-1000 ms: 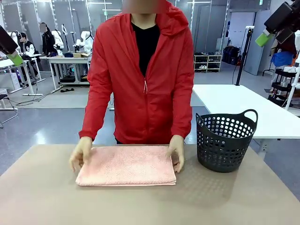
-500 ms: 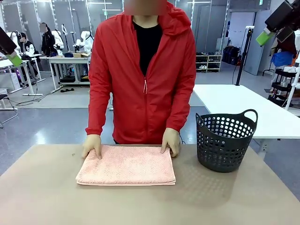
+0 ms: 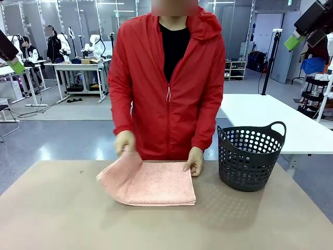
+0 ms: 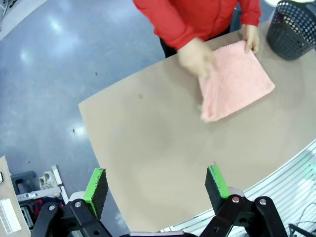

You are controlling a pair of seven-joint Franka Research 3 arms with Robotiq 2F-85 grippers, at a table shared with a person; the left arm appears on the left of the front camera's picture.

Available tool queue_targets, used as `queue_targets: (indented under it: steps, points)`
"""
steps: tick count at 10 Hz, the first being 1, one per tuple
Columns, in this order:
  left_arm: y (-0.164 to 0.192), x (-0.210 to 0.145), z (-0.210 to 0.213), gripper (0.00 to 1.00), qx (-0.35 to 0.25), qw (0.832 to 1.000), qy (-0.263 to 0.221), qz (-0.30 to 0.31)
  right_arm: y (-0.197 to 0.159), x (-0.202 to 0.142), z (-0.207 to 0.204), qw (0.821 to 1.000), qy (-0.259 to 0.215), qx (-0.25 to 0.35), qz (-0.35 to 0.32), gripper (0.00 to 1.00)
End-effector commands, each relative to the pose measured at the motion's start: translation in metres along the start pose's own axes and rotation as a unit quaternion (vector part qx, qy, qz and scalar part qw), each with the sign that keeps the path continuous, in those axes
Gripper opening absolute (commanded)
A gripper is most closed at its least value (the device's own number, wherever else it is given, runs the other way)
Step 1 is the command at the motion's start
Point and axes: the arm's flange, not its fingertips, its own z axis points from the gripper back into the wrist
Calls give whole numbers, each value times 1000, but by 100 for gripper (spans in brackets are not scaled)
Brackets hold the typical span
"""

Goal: Fold the towel.
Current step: Pick up the 100 cm Hotel Towel and place it on the left side of the table.

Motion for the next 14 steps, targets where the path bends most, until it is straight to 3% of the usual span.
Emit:
queue_targets:
  steps: [1, 14]
  points:
    - [1, -2, 0, 100, -2, 1000, 5, -1, -1, 0, 0, 1000, 2, 2, 0, 100]
    - [1, -2, 0, 100, -2, 1000, 5, -1, -1, 0, 0, 1000, 2, 2, 0, 100]
